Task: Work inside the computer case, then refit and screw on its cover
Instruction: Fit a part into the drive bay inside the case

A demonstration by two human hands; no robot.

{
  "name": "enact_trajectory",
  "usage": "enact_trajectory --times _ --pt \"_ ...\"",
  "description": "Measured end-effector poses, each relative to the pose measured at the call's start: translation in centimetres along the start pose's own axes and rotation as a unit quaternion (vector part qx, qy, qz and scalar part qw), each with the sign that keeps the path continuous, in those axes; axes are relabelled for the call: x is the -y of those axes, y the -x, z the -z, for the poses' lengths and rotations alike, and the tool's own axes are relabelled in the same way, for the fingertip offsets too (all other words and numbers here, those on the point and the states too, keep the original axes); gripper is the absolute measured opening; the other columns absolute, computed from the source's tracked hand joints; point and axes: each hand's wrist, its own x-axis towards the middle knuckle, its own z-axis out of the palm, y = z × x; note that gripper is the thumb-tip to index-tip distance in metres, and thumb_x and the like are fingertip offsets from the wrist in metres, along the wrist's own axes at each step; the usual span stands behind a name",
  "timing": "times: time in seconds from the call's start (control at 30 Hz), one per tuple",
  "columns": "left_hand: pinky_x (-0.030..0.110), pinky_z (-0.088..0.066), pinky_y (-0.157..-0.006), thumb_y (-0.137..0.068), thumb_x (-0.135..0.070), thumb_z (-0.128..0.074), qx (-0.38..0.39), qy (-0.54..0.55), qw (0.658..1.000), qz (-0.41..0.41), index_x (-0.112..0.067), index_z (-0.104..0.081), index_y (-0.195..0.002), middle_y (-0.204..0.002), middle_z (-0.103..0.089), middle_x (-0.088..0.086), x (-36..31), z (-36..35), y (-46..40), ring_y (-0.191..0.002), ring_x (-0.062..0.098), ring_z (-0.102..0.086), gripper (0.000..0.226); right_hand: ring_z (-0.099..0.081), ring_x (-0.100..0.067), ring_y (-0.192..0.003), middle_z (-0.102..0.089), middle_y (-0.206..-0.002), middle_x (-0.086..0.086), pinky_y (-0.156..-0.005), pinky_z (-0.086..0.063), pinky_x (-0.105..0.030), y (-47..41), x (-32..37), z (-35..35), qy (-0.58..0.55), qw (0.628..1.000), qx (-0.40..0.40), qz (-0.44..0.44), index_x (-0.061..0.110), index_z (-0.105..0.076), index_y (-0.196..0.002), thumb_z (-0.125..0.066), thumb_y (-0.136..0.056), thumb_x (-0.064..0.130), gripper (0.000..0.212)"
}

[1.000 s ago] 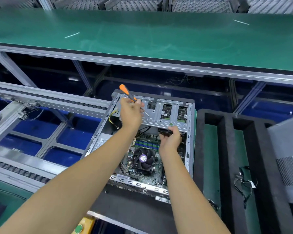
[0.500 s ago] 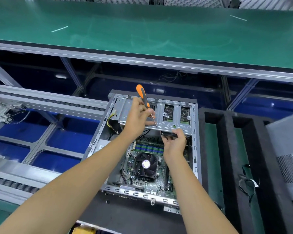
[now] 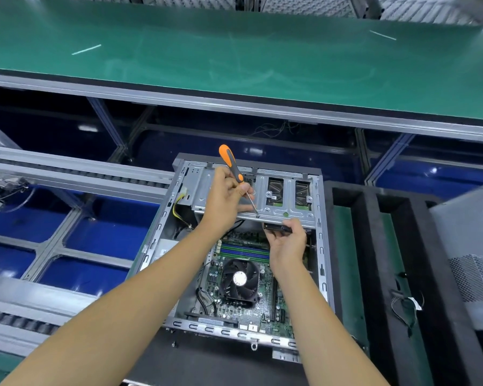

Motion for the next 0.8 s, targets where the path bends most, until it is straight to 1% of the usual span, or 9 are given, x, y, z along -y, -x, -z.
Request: enact_trajectory --times 0.13,0.27,0.37,0.43,0.5,0.53,0.67,0.8 --pt "0.049 -0.063 -0.063 -0.102 -0.004 -0.053 -0.010 0.016 1.000 -0.002 -0.020 -0.040 -0.102 -0.091 -0.067 0.012 0.0 0.0 -0.1 -0.092 0.026 -0.072 0.021 -0.059 -0.026 -0.085 -0.055 -0.086 -0.011 -0.084 -0.059 -0.045 0.1 0.1 0.1 -0.002 1.000 0.004 0.001 0.008 -0.053 -0.083 -0.052 -0.088 -0.003 0.012" --pt "0.046 -0.062 -0.062 -0.102 -0.005 -0.053 -0.016 0.011 1.000 -0.004 -0.021 -0.040 -0.102 -0.090 -0.068 0.007 0.0 -0.3 -0.5 -0.093 0.025 -0.072 0.020 -0.058 -0.026 -0.084 -0.055 -0.084 -0.010 -0.085 -0.058 -0.044 0.1 0.1 0.1 0.005 1.000 0.002 0.000 0.008 -0.052 -0.079 -0.051 -0.089 -0.003 0.014" --pt "0.049 -0.063 -0.062 -0.103 -0.005 -0.053 -0.009 0.005 1.000 -0.003 -0.020 -0.039 -0.102 -0.087 -0.068 0.003 -0.1 -0.7 -1.0 -0.090 0.019 -0.072 0.021 -0.058 -0.026 -0.085 -0.056 -0.085 -0.011 -0.087 -0.058 -0.046 0.0 0.1 0.0 0.004 1.000 -0.001 0.001 0.008 -0.052 -0.081 -0.052 -0.089 -0.003 0.013" --pt "0.048 -0.063 -0.062 -0.103 -0.004 -0.053 -0.004 0.006 1.000 -0.004 -0.019 -0.038 -0.102 -0.085 -0.068 0.000 -0.3 -1.3 -1.4 -0.087 0.016 -0.072 0.021 -0.059 -0.027 -0.086 -0.056 -0.086 -0.012 -0.084 -0.059 -0.046 0.0 0.2 0.0 -0.001 1.000 0.000 0.001 0.008 -0.052 -0.082 -0.052 -0.088 -0.003 0.013" --pt "0.044 -0.063 -0.062 -0.103 -0.004 -0.053 -0.004 0.012 1.000 0.001 -0.021 -0.038 -0.101 -0.085 -0.068 0.002 -0.4 -1.9 -1.8 -0.084 0.016 -0.072 0.022 -0.060 -0.027 -0.085 -0.057 -0.086 -0.012 -0.077 -0.060 -0.043 0.0 0.2 0.1 -0.004 1.000 0.001 -0.001 0.008 -0.053 -0.081 -0.053 -0.087 -0.004 0.013" --pt "0.042 -0.063 -0.061 -0.102 -0.003 -0.053 -0.005 0.015 1.000 0.002 -0.021 -0.038 -0.101 -0.085 -0.068 0.003 -0.3 -2.1 -1.9 -0.084 0.016 -0.072 0.023 -0.060 -0.027 -0.085 -0.057 -0.086 -0.012 -0.076 -0.060 -0.043 0.0 0.1 0.1 -0.004 1.000 0.002 -0.001 0.008 -0.053 -0.080 -0.053 -0.087 -0.004 0.013" --pt "0.040 -0.063 -0.063 -0.102 -0.004 -0.053 0.016 0.011 1.000 -0.007 -0.023 -0.038 -0.099 -0.089 -0.068 0.006 0.0 -2.4 -2.1 -0.088 0.020 -0.073 0.025 -0.060 -0.027 -0.084 -0.057 -0.086 -0.011 -0.081 -0.061 -0.046 -0.1 0.0 0.0 -0.005 1.000 -0.001 0.000 0.007 -0.054 -0.081 -0.053 -0.087 -0.004 0.013" --pt "0.040 -0.062 -0.064 -0.101 -0.003 -0.053 0.025 0.019 0.999 -0.014 -0.022 -0.037 -0.099 -0.086 -0.068 0.005 0.1 -2.3 -2.1 -0.085 0.020 -0.072 0.025 -0.059 -0.026 -0.083 -0.055 -0.088 -0.010 -0.079 -0.060 -0.044 -0.1 0.1 0.2 0.001 1.000 -0.003 -0.004 0.008 -0.054 -0.083 -0.053 -0.087 -0.003 0.011"
